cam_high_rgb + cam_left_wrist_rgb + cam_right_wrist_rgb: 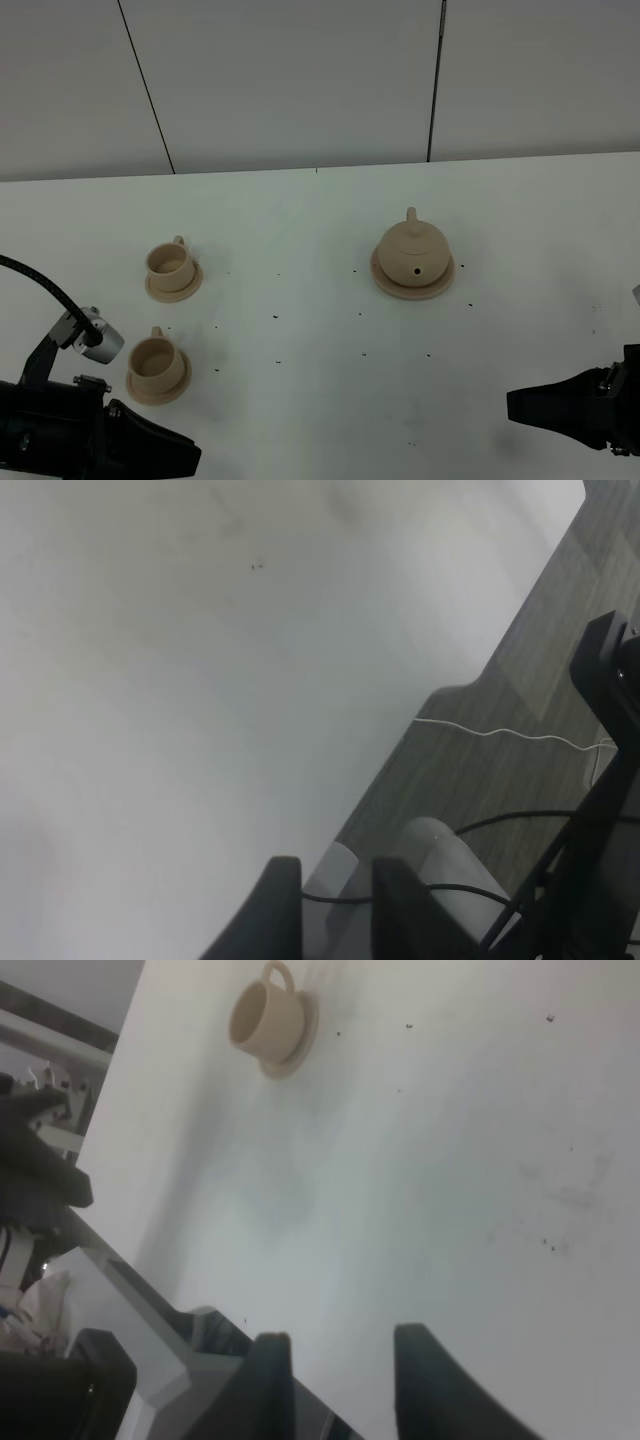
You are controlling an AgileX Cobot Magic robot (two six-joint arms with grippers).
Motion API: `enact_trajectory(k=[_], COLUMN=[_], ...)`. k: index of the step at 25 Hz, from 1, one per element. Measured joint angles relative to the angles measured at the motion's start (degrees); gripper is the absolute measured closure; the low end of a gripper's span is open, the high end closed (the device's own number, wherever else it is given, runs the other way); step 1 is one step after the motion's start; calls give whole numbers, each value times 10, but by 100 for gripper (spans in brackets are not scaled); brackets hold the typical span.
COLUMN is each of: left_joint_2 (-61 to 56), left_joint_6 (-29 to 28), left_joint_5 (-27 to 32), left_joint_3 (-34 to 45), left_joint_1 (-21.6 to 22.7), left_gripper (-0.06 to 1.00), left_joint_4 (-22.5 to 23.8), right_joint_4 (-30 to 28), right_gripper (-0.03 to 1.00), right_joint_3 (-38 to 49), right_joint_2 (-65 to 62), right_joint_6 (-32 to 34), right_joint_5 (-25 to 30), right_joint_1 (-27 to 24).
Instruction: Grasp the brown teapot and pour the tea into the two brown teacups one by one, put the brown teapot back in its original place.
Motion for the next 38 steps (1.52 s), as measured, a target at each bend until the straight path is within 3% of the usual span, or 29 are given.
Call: enact_trajectory(k=[12,22,27,38], left_joint_2=[0,0,0,0], left_joint_6=[0,4,47,180], left_joint_5=[-1,-3,-4,-4], left_joint_3=[0,0,0,0], left_joint_1=[0,0,0,0], left_gripper=[70,70,70,70], left_joint_4=[-2,-56,-122,-358], right_joint_4=[0,7,50,187], right_gripper=[72,72,72,72], right_joint_3=[0,0,0,0], right_joint_2=[0,0,0,0], right_joint_6=[0,0,-12,-114], right_joint_5=[0,-1,-1,-3], right_joint_1=[0,0,0,0])
